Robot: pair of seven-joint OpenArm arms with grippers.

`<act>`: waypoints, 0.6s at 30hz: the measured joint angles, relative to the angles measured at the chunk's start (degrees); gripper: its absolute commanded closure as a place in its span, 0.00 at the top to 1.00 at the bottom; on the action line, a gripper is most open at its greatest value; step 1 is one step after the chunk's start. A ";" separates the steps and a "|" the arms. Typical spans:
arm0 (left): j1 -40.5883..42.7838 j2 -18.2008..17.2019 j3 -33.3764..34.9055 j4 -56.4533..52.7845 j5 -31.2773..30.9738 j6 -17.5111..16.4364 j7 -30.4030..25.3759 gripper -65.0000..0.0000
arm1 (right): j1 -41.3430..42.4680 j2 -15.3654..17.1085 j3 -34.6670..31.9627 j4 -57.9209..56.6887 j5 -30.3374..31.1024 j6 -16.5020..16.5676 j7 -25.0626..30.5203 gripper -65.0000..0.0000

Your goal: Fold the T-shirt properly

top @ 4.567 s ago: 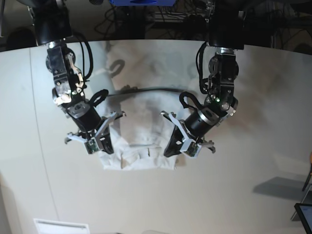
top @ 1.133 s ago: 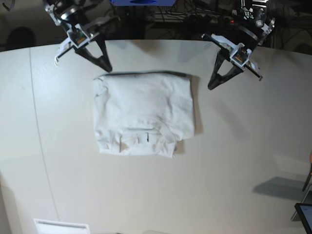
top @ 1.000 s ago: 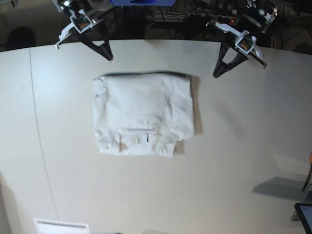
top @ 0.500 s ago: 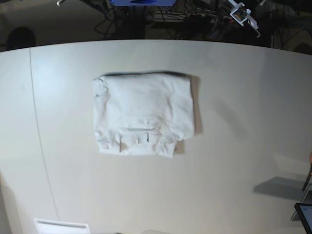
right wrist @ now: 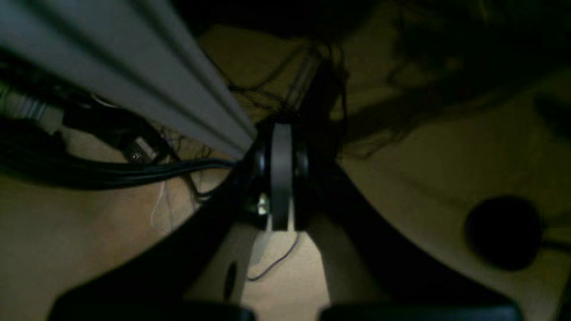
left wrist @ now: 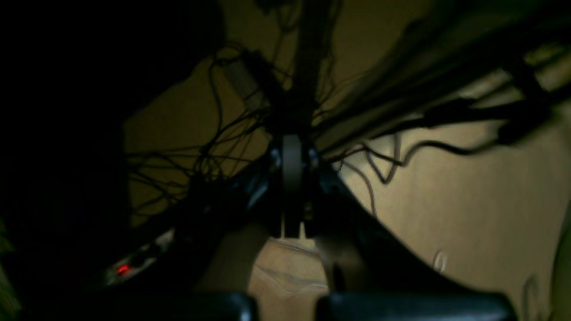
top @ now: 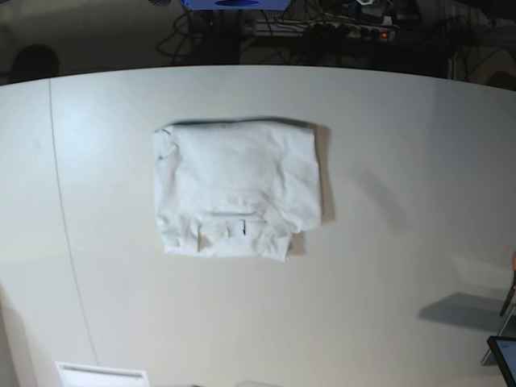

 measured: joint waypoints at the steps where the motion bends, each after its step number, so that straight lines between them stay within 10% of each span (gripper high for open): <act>1: -1.25 0.37 0.11 -2.56 0.17 0.02 0.13 0.00 | 1.57 -0.04 -1.40 -2.40 1.64 -0.09 -2.01 0.01; 14: -36.00 4.94 0.04 -62.29 -0.02 0.39 0.52 0.00 | 35.74 -7.65 -14.27 -54.53 11.45 -0.50 -4.63 0.02; 18: -41.44 7.21 -0.02 -65.77 -0.13 2.10 1.29 0.00 | 42.18 -10.29 -14.25 -60.26 11.47 -0.50 -4.17 0.02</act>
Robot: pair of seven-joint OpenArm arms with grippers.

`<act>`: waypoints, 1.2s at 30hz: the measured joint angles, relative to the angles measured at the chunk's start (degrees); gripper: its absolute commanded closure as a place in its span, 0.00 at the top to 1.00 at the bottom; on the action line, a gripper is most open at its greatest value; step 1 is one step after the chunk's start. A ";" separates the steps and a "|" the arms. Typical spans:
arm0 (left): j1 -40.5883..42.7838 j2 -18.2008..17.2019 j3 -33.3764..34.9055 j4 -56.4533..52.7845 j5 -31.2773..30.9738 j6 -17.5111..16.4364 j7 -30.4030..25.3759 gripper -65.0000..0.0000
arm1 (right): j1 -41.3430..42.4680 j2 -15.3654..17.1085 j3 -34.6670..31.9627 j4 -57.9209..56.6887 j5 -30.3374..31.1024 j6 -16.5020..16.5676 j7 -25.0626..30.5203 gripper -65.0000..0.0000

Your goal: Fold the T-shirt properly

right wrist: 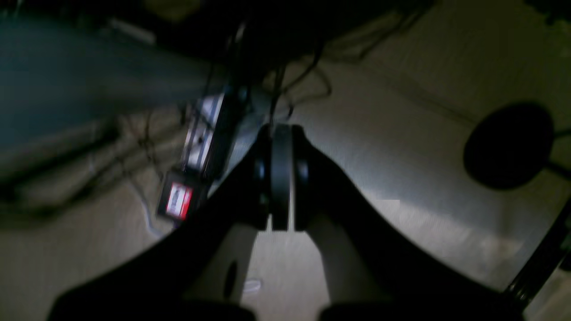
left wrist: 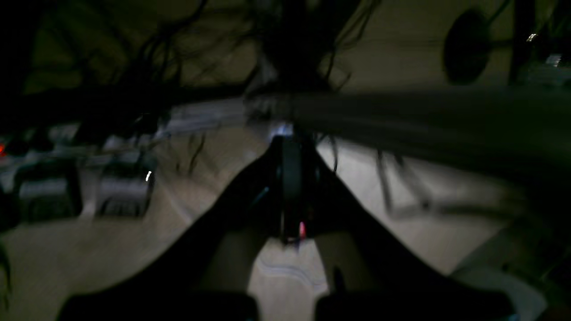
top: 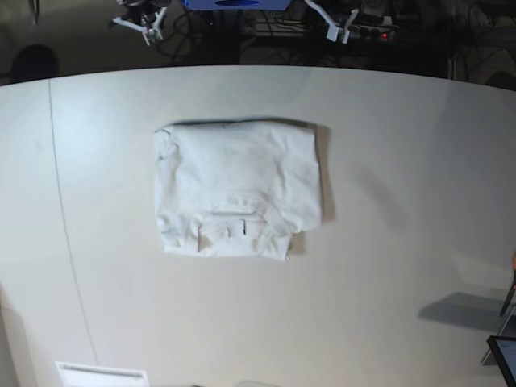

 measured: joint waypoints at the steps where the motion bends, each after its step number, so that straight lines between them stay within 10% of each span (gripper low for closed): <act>1: -0.42 0.52 -0.07 0.46 -0.09 1.31 1.66 0.00 | 0.76 -0.20 0.04 -0.04 0.00 0.00 0.35 0.02; 6: -0.04 1.68 -0.02 3.91 0.39 5.49 9.88 0.00 | 2.12 -0.15 0.04 -0.35 0.02 0.02 0.26 0.02; 30: -0.20 4.11 -0.66 4.04 -0.07 5.49 15.28 0.00 | 6.01 -4.87 0.31 -0.28 0.17 -0.09 1.92 0.02; 36: -0.37 4.09 -0.66 4.33 -0.09 5.62 15.37 0.00 | 4.26 -6.14 9.16 -0.57 0.20 0.02 7.85 0.02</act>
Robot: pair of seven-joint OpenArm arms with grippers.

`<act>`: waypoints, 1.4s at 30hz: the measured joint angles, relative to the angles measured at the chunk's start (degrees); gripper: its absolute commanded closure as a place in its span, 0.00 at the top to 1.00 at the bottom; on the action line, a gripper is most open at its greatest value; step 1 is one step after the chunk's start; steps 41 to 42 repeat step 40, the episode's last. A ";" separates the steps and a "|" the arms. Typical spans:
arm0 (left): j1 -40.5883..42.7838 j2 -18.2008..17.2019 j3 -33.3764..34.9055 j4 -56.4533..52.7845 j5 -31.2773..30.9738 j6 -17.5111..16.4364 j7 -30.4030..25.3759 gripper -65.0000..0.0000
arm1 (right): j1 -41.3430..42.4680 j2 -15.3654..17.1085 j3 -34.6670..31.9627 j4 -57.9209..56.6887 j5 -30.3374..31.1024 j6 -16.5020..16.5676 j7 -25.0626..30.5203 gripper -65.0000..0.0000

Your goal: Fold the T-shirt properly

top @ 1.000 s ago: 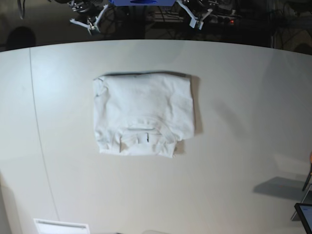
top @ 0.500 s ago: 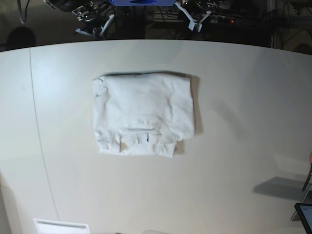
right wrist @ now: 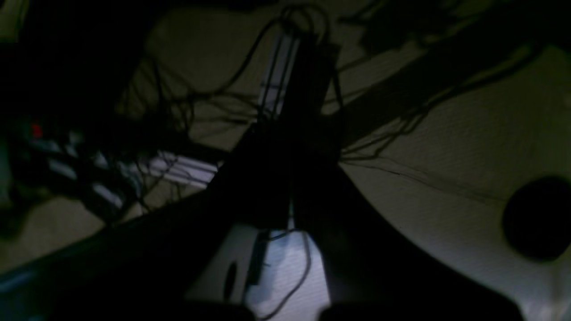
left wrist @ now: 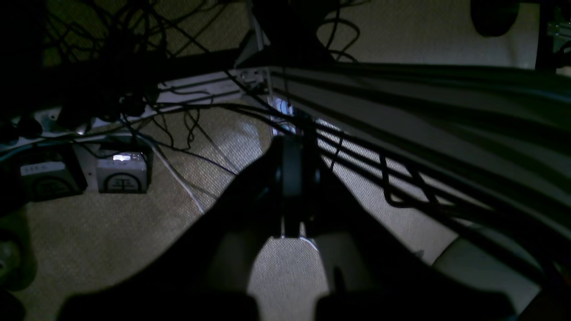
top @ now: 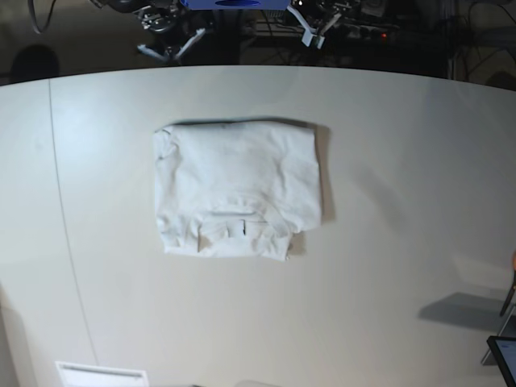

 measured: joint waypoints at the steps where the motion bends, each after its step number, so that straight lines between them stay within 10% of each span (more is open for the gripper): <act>1: 0.00 -0.02 0.00 -0.02 0.00 0.00 -0.02 0.00 | -0.42 0.07 0.90 -0.11 0.00 0.00 -0.22 0.02; 42: 0.20 0.70 -0.02 2.49 0.00 0.02 0.09 0.00 | 2.38 3.34 1.73 -0.15 -0.22 0.02 -5.14 0.02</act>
